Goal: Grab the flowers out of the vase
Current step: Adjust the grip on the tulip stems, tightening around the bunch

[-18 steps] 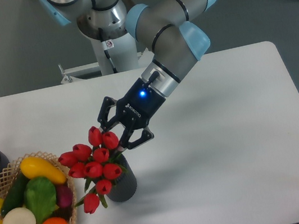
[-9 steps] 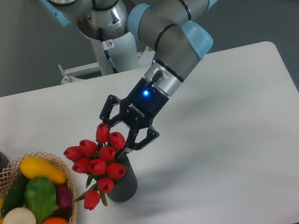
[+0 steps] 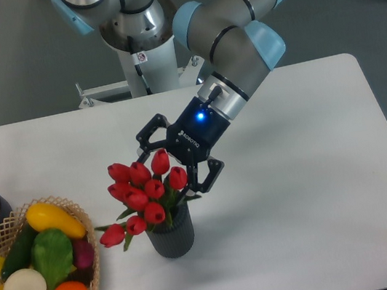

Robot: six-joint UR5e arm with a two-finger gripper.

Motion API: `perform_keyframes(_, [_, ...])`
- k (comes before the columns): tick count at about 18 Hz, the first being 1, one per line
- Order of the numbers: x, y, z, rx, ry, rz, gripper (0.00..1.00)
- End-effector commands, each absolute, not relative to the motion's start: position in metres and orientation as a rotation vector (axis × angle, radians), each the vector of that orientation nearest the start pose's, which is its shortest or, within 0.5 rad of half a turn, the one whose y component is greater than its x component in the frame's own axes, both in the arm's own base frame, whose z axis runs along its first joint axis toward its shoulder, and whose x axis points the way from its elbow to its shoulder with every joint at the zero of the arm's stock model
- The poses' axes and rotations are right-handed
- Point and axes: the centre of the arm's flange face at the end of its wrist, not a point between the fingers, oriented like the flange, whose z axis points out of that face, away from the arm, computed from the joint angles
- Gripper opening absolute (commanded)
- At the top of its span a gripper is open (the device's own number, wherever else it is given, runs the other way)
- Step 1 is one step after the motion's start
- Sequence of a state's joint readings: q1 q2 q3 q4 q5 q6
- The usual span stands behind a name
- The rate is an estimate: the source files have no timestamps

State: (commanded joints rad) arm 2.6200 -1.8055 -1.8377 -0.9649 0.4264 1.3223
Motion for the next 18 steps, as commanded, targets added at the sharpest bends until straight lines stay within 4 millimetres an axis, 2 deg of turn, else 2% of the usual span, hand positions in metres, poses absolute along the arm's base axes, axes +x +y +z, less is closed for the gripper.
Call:
perform_keyframes(9, [-0.365, 0.461, 0.347, -1.988, 0.345, -0.384, 1.0])
perform_keyframes(11, [-0.367, 0.456, 0.341, -1.991, 0.332, -0.387, 1.0])
perform_keyframes(14, [-0.364, 0.451, 0.329, -1.968, 0.399, -0.353, 1.0])
perform_keyframes(18, [-0.367, 0.446, 0.325, -1.946, 0.39, -0.354, 1.0])
